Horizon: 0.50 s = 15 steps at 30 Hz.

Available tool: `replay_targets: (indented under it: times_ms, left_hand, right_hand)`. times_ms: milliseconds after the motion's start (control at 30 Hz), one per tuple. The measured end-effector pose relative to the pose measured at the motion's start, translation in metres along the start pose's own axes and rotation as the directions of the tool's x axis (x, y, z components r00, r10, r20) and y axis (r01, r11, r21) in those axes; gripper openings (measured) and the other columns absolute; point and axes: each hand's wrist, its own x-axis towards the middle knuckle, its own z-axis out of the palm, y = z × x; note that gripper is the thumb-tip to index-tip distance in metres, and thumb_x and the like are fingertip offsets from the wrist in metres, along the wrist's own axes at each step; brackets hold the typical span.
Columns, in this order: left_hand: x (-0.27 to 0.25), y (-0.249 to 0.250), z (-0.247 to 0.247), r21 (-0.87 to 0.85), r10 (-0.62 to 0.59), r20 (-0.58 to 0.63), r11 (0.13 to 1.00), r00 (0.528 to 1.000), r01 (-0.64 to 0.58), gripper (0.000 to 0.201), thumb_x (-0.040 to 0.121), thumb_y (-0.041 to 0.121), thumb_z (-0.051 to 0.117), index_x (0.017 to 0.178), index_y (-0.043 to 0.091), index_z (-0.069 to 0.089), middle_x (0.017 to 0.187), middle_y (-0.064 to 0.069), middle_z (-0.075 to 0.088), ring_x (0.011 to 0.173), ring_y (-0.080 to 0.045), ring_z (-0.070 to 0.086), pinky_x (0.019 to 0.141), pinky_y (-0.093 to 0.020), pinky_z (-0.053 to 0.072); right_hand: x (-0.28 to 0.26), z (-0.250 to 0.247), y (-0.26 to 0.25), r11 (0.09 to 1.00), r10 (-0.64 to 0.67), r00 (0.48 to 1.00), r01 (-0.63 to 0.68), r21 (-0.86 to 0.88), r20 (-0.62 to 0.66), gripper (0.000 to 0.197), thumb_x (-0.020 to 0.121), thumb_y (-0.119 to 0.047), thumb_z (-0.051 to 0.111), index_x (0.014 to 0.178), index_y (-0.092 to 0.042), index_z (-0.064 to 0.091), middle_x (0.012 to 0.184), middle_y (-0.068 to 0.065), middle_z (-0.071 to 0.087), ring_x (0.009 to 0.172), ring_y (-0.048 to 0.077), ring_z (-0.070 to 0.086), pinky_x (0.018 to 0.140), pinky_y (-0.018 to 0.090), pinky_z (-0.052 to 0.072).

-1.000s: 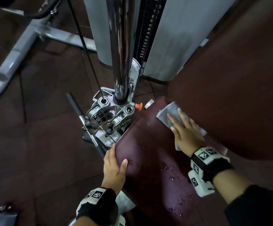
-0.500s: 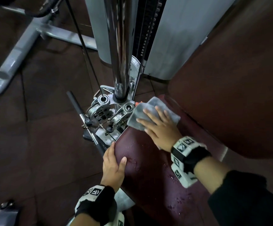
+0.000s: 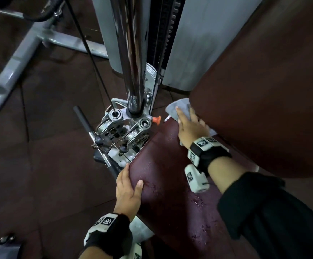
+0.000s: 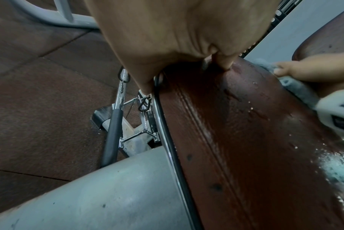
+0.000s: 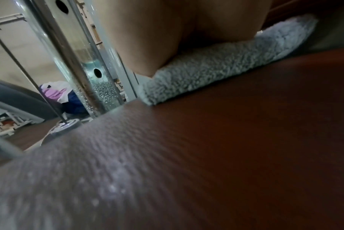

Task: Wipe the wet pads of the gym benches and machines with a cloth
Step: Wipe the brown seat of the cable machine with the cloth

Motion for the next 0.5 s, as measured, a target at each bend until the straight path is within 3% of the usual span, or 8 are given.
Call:
replay_targets:
  times_ms: [100, 200, 267, 333, 400, 500]
  left_hand:
    - [0.0, -0.002, 0.0, -0.001, 0.004, -0.011, 1.0, 1.0, -0.004, 0.079, 0.078, 0.044, 0.047, 0.149, 0.021, 0.019, 0.149, -0.01, 0.023, 0.138, -0.02, 0.023, 0.117, -0.035, 0.016]
    - [0.0, -0.004, 0.001, 0.002, 0.007, -0.012, 1.0, 1.0, -0.007, 0.088, 0.074, 0.058, 0.043, 0.149, 0.021, 0.019, 0.148, -0.01, 0.024, 0.138, -0.019, 0.023, 0.118, -0.036, 0.016]
    - [0.001, -0.005, 0.001, -0.003, 0.01, -0.012, 1.0, 1.0, -0.01, 0.094, 0.068, 0.065, 0.038, 0.149, 0.02, 0.019, 0.148, -0.01, 0.024, 0.138, -0.019, 0.023, 0.117, -0.034, 0.016]
    - [0.001, -0.004, 0.0, -0.006, 0.014, -0.015, 1.0, 1.0, -0.014, 0.096, 0.067, 0.065, 0.038, 0.149, 0.019, 0.02, 0.148, -0.01, 0.025, 0.137, -0.018, 0.023, 0.115, -0.031, 0.015]
    - [0.001, -0.003, 0.0, 0.0, 0.028, -0.017, 1.0, 0.999, -0.028, 0.097, 0.067, 0.064, 0.037, 0.149, 0.016, 0.021, 0.148, -0.01, 0.025, 0.136, -0.016, 0.022, 0.112, -0.025, 0.013]
    - [0.002, -0.003, 0.0, 0.012, 0.039, -0.025, 0.999, 0.999, -0.039, 0.098, 0.067, 0.064, 0.038, 0.149, 0.013, 0.022, 0.148, -0.012, 0.026, 0.136, -0.017, 0.022, 0.11, -0.023, 0.012]
  right_hand:
    - [0.0, 0.008, -0.018, 0.98, -0.187, 0.98, 0.181, -0.085, -0.073, 0.044, 0.096, -0.031, 0.037, 0.139, -0.04, 0.041, 0.159, 0.0, 0.014, 0.14, 0.039, 0.016, 0.113, 0.054, 0.013]
    - [-0.021, 0.017, -0.011, 0.904, -0.403, 0.915, 0.396, -0.16, -0.017, 0.044, 0.095, -0.036, 0.034, 0.138, -0.042, 0.042, 0.157, -0.004, 0.02, 0.144, 0.038, 0.01, 0.115, 0.053, 0.0]
    - [-0.036, 0.016, 0.008, 0.852, -0.51, 0.86, 0.506, -0.133, -0.002, 0.048, 0.092, -0.04, 0.029, 0.138, -0.042, 0.042, 0.155, -0.006, 0.026, 0.142, 0.036, 0.018, 0.115, 0.053, 0.007]
    - [-0.047, 0.012, 0.034, 0.833, -0.536, 0.844, 0.531, -0.154, 0.01, 0.047, 0.09, -0.041, 0.035, 0.136, -0.044, 0.043, 0.152, -0.008, 0.032, 0.139, 0.033, 0.029, 0.112, 0.055, 0.023]
    - [-0.057, 0.006, 0.056, 0.861, -0.478, 0.878, 0.468, -0.197, -0.002, 0.047, 0.087, -0.044, 0.038, 0.134, -0.047, 0.042, 0.15, -0.009, 0.034, 0.132, 0.03, 0.038, 0.101, 0.054, 0.036]
    - [-0.07, 0.004, 0.075, 0.899, -0.394, 0.917, 0.372, -0.232, -0.057, 0.048, 0.088, -0.049, 0.036, 0.136, -0.049, 0.036, 0.151, -0.009, 0.032, 0.125, 0.028, 0.038, 0.093, 0.05, 0.039]
